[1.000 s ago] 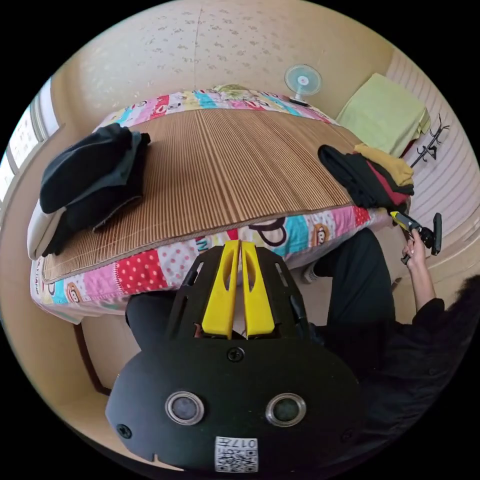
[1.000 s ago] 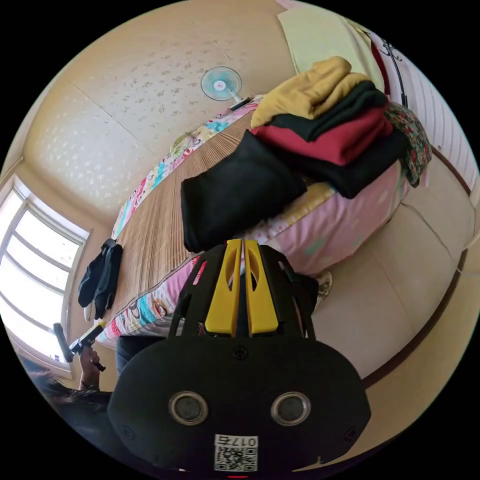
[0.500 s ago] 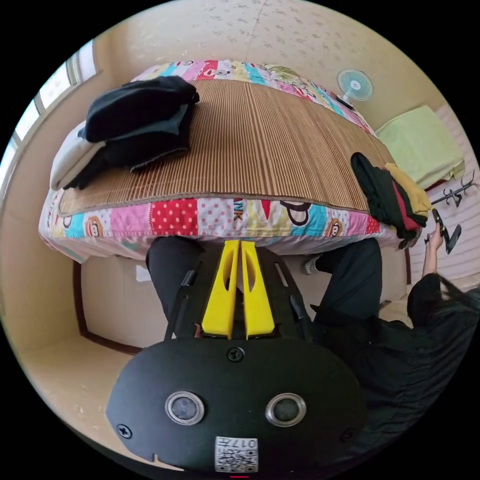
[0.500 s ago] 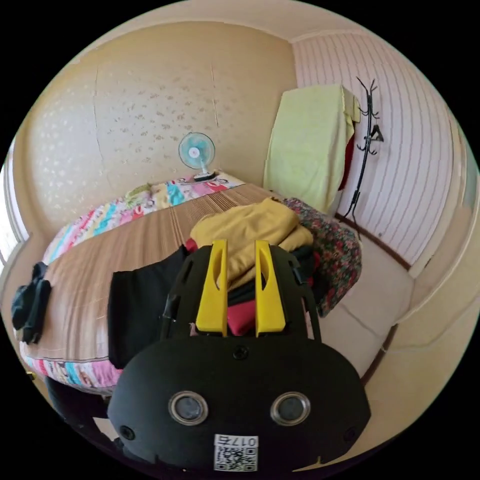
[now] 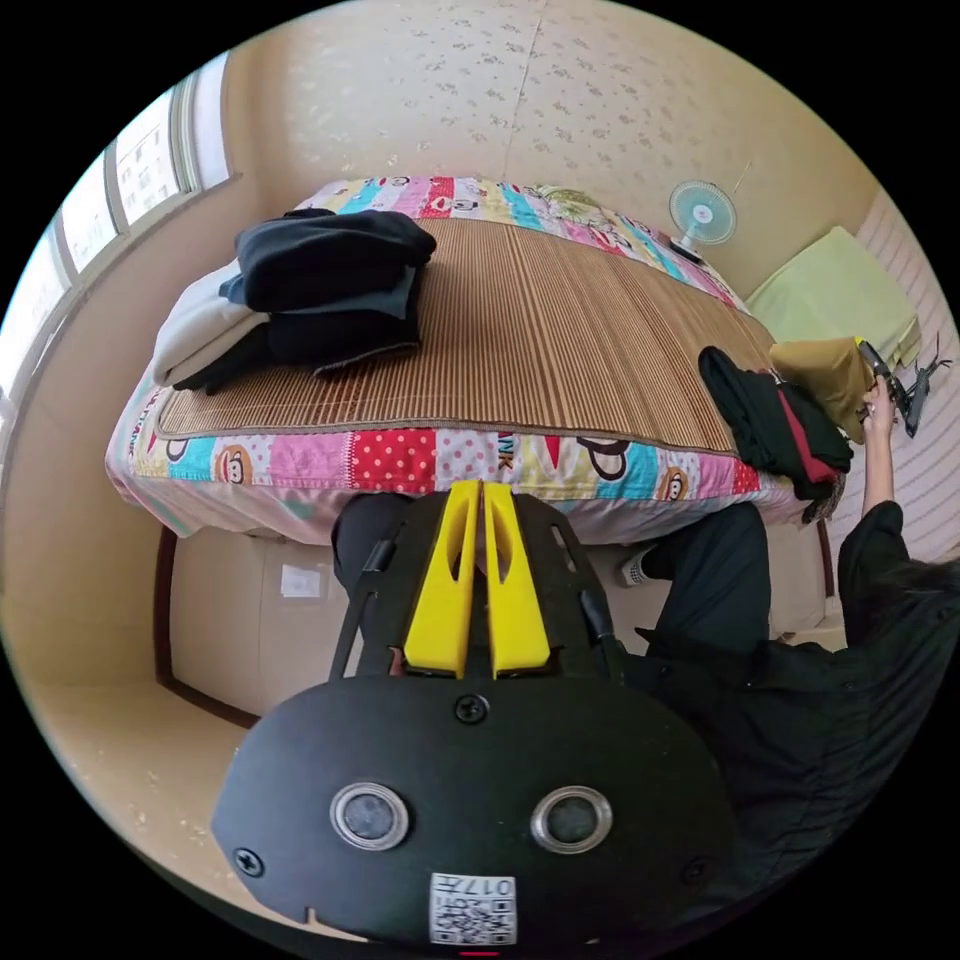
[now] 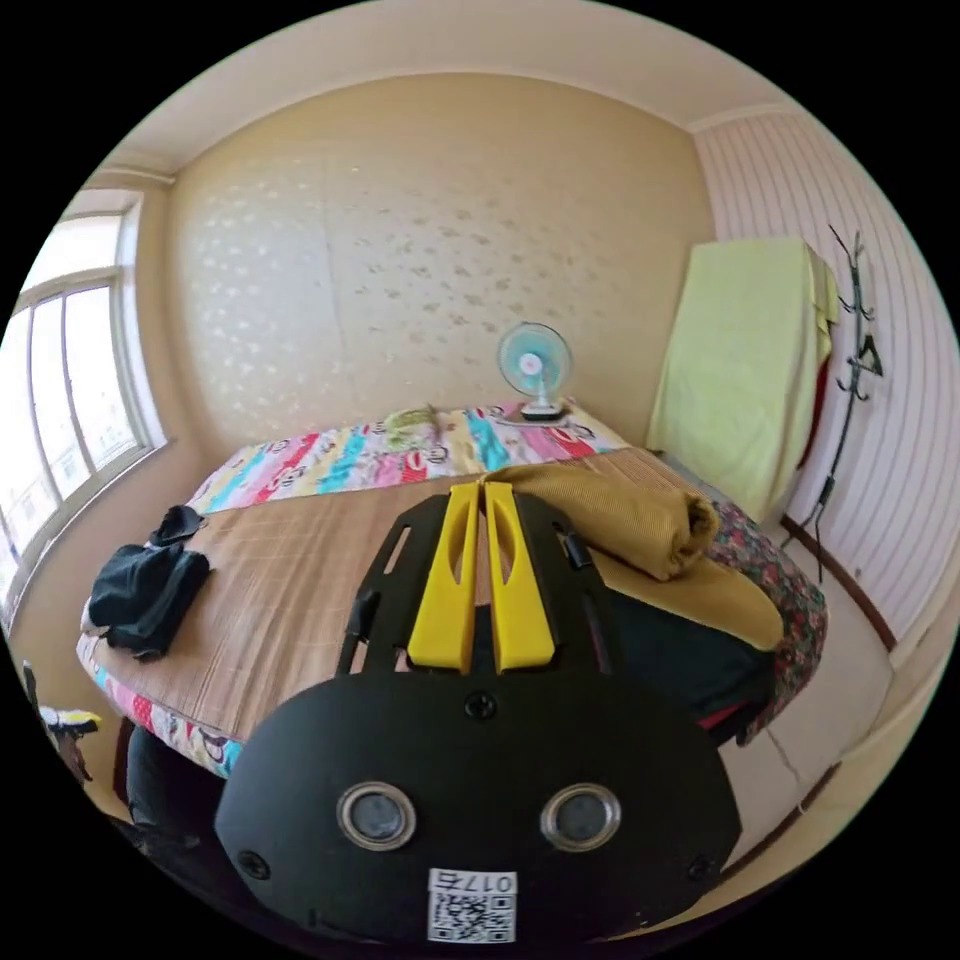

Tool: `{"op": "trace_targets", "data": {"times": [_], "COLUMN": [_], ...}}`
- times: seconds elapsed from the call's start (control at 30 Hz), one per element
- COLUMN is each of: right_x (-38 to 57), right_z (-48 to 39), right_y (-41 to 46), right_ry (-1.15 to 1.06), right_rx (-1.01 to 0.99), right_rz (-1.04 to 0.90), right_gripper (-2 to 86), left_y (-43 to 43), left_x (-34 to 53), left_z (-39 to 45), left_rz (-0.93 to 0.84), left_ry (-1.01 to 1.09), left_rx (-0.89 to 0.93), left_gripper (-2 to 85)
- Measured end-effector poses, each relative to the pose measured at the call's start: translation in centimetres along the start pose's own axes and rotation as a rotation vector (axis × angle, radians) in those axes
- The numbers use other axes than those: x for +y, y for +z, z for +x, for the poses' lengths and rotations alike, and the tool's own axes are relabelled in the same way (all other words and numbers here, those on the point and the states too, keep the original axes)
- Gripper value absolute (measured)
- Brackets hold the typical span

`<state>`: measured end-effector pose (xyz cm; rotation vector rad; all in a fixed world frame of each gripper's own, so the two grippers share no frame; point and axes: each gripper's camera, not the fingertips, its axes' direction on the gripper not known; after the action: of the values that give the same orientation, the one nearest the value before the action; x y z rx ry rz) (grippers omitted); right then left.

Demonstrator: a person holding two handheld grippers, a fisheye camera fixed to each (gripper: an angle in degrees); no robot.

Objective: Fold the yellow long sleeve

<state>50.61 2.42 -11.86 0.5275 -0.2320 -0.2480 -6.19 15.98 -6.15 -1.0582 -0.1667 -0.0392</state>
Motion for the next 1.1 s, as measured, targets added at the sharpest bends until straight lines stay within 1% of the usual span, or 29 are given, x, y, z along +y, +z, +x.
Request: {"op": "trace_targets", "data": {"times": [0.03, 0.07, 0.13, 0.17, 0.2, 0.23, 0.27, 0.3, 0.33, 0.37, 0.4, 0.47, 0.53, 0.57, 0.63, 0.67, 0.7, 0.73, 0.77, 0.8, 0.83, 0.87, 0.93, 0.97, 1.03, 1.07, 1.1], "right_x": [0.5, 1.0, 5.0, 6.4, 9.7, 13.4, 15.3, 19.0, 22.2, 23.3, 24.6, 24.4, 22.2, 21.6, 20.6, 20.7, 20.8, 20.9, 21.0, 20.9, 20.5, 20.1, 19.2, 19.3, 21.3, 22.2, 24.4], "right_z": [-3.8, -5.9, -14.4, -16.3, -19.8, -23.2, -24.9, -27.8, -29.6, -29.9, -29.6, -28.3, -25.5, -24.8, -22.1, -21.6, -21.0, -20.9, -21.0, -21.6, -22.8, -23.6, -27.9, -29.0, -33.1, -33.8, -34.7], "right_y": [-0.6, -0.9, -1.5, -1.3, -0.3, 1.5, 2.6, 4.7, 6.1, 6.4, 6.3, 6.1, 7.4, 7.9, 11.2, 12.4, 15.0, 17.3, 18.2, 19.0, 18.4, 17.7, 14.3, 13.8, 13.5, 13.7, 14.3], "right_ry": [-0.064, -0.108, -0.261, -0.274, -0.271, -0.28, -0.292, -0.299, -0.268, -0.249, -0.213, -0.21, -0.178, -0.16, -0.089, -0.069, -0.04, -0.01, 0.01, 0.043, 0.061, 0.046, -0.079, -0.106, -0.238, -0.273, -0.327], "right_rx": [-0.088, -0.13, -0.325, -0.39, -0.548, -0.705, -0.773, -0.85, -0.875, -0.882, -0.882, -0.81, -0.589, -0.539, -0.328, -0.286, -0.303, -0.439, -0.513, -0.652, -0.772, -0.827, -0.986, -1.013, -1.074, -1.078, -1.052], "right_rz": [0.015, 0.022, 0.01, -0.009, -0.08, -0.195, -0.271, -0.449, -0.588, -0.618, -0.617, -0.555, -0.487, -0.47, -0.428, -0.444, -0.524, -0.624, -0.66, -0.68, -0.635, -0.601, -0.511, -0.515, -0.653, -0.693, -0.779], "right_gripper": [1.5, 1.6, 2.4, 2.7, 3.1, 3.5, 3.7, 4.3, 5.3, 5.8, 6.3, 7.1, 10.2, 11.1, 12.8, 12.9, 11.6, 8.5, 6.0, 3.1, 2.5, 2.4, 2.3, 2.4, 3.0, 3.2, 3.5], "left_y": [-0.2, -0.3, -0.4, -0.2, 0.2, 0.7, 0.9, 0.9, 0.6, 0.3, -0.2, -0.7, -0.9, -0.8, -0.8, -0.9, -1.2, -1.6, -1.9, -2.5, -3.2, -3.6, -5.1, -5.4, -6.1, -6.1, -5.9], "left_x": [0.2, 0.4, 1.1, 1.3, 1.6, 1.8, 1.8, 2.0, 2.1, 2.2, 2.4, 2.8, 3.4, 3.5, 3.5, 3.4, 3.1, 2.6, 2.4, 1.8, 0.9, 0.4, -1.7, -2.2, -4.2, -4.8, -6.1], "left_z": [-0.7, -1.0, -2.1, -2.3, -2.7, -2.9, -3.0, -3.1, -3.2, -3.2, -3.2, -3.3, -4.1, -4.3, -4.8, -4.8, -4.5, -4.2, -4.1, -4.1, -4.5, -4.8, -6.0, -6.3, -7.2, -7.3, -7.1], "left_rz": [0.014, 0.022, 0.041, 0.041, 0.03, 0.008, -0.001, -0.008, -0.003, 0.001, 0.007, 0.008, 0.004, 0.004, -0.002, 0.0, 0.01, 0.028, 0.038, 0.056, 0.069, 0.075, 0.119, 0.135, 0.185, 0.194, 0.201], "left_ry": [-0.025, -0.038, -0.082, -0.09, -0.1, -0.107, -0.11, -0.112, -0.105, -0.097, -0.076, -0.044, -0.03, -0.029, -0.022, -0.016, 0.0, 0.02, 0.028, 0.033, 0.022, 0.012, -0.003, -0.004, -0.007, -0.003, 0.012], "left_rx": [0.005, 0.011, 0.046, 0.053, 0.063, 0.073, 0.078, 0.087, 0.089, 0.086, 0.067, 0.021, -0.014, -0.013, -0.015, -0.02, -0.026, -0.018, -0.01, 0.018, 0.068, 0.104, 0.306, 0.354, 0.483, 0.497, 0.502], "left_gripper": [-0.9, -0.9, -0.9, -0.9, -0.9, -0.9, -0.9, -0.9, -0.9, -0.9, -0.9, -0.9, -0.9, -0.9, -0.9, -0.9, -0.8, -0.7, -0.6, -0.4, -0.1, 0.0, 1.7, 2.5, 4.0, 4.3, 4.8]}}
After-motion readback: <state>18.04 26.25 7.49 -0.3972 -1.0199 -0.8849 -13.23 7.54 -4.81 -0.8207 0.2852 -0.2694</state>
